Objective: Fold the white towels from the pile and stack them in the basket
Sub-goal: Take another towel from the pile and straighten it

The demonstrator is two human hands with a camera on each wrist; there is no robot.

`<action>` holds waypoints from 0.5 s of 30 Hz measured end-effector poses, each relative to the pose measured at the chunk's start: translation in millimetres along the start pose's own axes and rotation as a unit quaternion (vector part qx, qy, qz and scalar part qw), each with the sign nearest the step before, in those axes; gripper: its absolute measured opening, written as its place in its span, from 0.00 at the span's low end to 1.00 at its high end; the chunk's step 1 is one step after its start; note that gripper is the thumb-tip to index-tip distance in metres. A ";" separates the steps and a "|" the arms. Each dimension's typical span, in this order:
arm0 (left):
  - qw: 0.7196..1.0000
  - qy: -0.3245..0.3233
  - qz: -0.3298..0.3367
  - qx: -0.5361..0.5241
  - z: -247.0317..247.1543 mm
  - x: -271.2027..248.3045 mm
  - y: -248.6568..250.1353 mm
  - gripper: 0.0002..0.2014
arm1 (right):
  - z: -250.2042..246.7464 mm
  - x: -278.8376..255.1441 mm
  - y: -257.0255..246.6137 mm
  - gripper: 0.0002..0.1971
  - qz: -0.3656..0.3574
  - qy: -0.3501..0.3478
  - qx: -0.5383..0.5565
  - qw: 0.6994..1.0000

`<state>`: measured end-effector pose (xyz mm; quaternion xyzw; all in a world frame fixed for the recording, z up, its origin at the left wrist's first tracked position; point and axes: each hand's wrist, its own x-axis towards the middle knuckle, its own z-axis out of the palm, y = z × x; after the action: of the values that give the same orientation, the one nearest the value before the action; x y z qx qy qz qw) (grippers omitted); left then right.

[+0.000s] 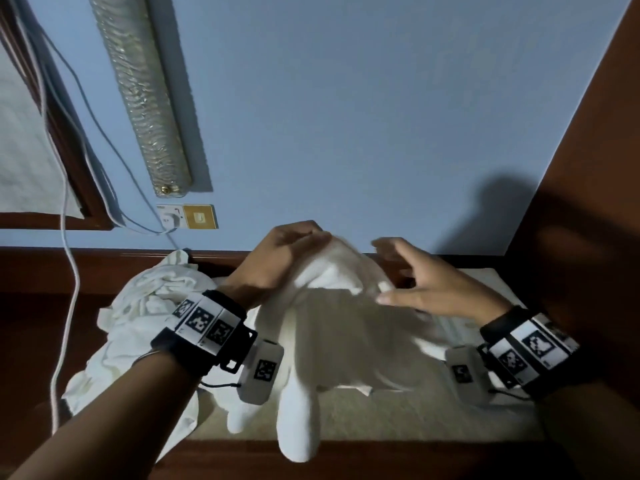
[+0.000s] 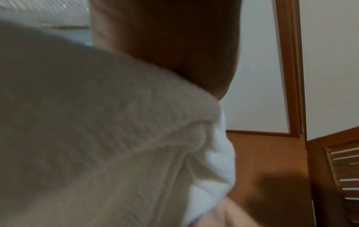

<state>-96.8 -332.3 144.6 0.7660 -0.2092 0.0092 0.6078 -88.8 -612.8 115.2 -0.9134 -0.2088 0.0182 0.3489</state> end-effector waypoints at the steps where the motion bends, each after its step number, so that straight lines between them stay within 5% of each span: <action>1: 1.000 -0.006 -0.008 0.004 7.4 -0.2 1.5 0.15 | 7.6 -1.3 -15.6 0.38 -0.032 -0.007 0.005 0.999; 4: 0.999 -0.006 -0.030 0.041 13.0 -0.7 4.5 0.14 | 27.4 6.6 -44.4 0.13 -0.075 0.017 -0.097 0.992; 6: 0.994 -0.022 -0.039 0.095 1.1 -2.3 3.7 0.14 | 28.1 15.2 -41.5 0.05 -0.056 0.008 -0.175 0.983; 11: 0.888 -0.118 -0.035 0.444 -31.1 -17.0 -24.4 0.17 | 23.8 24.5 -35.0 0.24 -0.072 -0.002 -0.120 0.990; 15: 0.897 -0.083 -0.008 0.435 -30.6 -20.7 -30.3 0.12 | 30.2 31.7 -58.6 0.24 -0.134 0.029 -0.060 0.989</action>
<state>-98.3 -292.1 118.9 0.9535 -0.2279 0.0304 0.1948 -86.9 -542.0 133.7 -0.8966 -0.3201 -0.0677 0.2984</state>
